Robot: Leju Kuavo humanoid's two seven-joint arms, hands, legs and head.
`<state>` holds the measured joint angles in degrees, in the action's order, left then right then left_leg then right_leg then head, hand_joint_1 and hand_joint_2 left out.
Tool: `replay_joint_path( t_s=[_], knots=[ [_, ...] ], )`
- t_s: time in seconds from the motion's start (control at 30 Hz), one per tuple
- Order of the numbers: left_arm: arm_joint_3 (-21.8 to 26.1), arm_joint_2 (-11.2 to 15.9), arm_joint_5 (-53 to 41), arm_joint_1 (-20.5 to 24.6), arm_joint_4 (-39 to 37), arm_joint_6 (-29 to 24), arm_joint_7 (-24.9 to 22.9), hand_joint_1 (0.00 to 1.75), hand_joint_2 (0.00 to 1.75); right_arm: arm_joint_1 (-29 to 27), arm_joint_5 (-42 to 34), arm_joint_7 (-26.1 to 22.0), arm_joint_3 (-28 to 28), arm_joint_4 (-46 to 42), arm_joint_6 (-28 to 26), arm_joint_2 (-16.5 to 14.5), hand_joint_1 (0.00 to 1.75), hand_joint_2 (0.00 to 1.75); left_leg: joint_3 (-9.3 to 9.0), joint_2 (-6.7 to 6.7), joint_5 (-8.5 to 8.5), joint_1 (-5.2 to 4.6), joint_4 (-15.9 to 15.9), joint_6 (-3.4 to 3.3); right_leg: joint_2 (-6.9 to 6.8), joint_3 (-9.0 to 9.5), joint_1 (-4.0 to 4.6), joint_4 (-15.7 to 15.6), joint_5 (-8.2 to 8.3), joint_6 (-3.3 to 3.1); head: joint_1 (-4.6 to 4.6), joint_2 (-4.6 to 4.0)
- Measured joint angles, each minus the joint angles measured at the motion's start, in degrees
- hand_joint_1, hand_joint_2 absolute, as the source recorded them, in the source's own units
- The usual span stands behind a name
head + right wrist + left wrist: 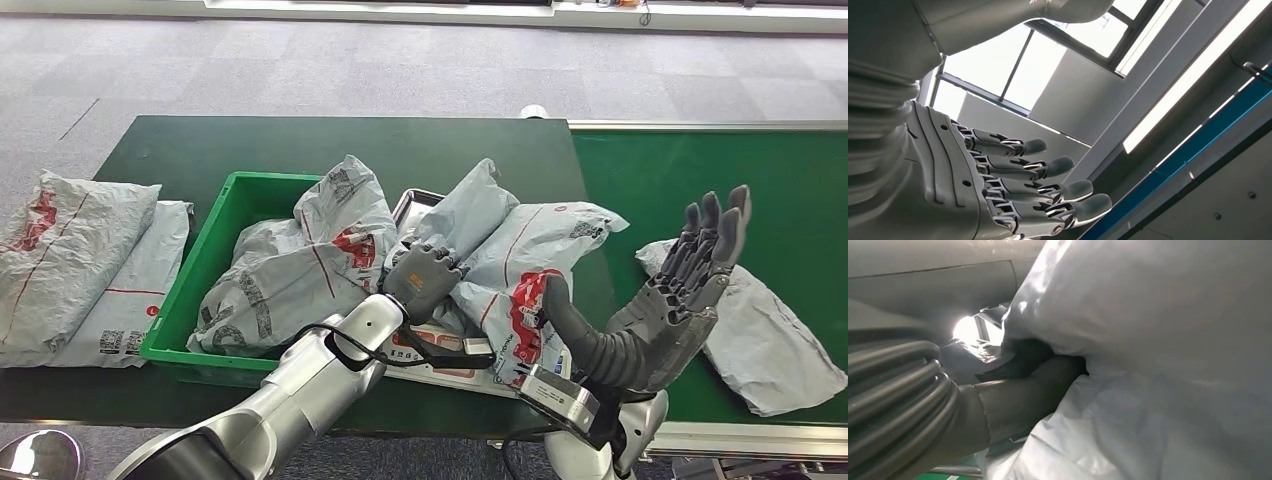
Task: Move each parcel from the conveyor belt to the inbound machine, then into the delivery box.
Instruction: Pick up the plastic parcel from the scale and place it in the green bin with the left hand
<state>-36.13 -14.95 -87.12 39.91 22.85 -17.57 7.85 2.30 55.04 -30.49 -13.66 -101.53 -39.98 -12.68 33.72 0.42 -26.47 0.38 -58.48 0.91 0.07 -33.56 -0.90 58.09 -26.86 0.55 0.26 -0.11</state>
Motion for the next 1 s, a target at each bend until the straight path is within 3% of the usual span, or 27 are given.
replay_joint_path(
  t_s=[0.67,0.77,0.87,1.0],
  knots=[
    [0.0,0.0,0.0,0.0,-0.2,-1.7,0.0,1.75,1.75,0.0,0.1,0.0,0.0,-0.1,0.0,0.0,0.00,1.75,0.01,0.00,0.00,0.00,0.0,0.00,0.00,0.00,0.00,0.0,0.00,0.00,0.00,0.00],
    [0.1,0.0,0.0,0.0,-0.1,-4.7,-0.4,1.75,1.75,0.0,0.1,0.2,0.0,-0.1,0.0,0.0,0.00,1.75,0.01,0.00,0.00,0.00,0.0,0.00,0.00,0.00,0.00,0.0,0.00,0.00,0.00,0.00],
    [0.5,0.2,0.0,0.1,0.6,-11.0,-2.2,1.75,1.75,0.0,0.5,0.8,0.0,-0.2,0.0,0.0,0.00,1.75,0.01,0.00,0.00,0.00,0.0,0.00,0.00,-0.01,0.00,0.0,0.00,0.00,0.00,0.00],
    [2.6,1.6,0.1,0.8,5.5,-17.6,-5.1,1.75,1.75,-0.2,1.2,1.0,0.6,-0.9,0.0,0.0,0.00,1.75,0.02,0.00,0.01,0.00,0.0,0.00,0.00,0.00,0.01,0.0,0.00,0.00,0.00,0.00]
  ],
)
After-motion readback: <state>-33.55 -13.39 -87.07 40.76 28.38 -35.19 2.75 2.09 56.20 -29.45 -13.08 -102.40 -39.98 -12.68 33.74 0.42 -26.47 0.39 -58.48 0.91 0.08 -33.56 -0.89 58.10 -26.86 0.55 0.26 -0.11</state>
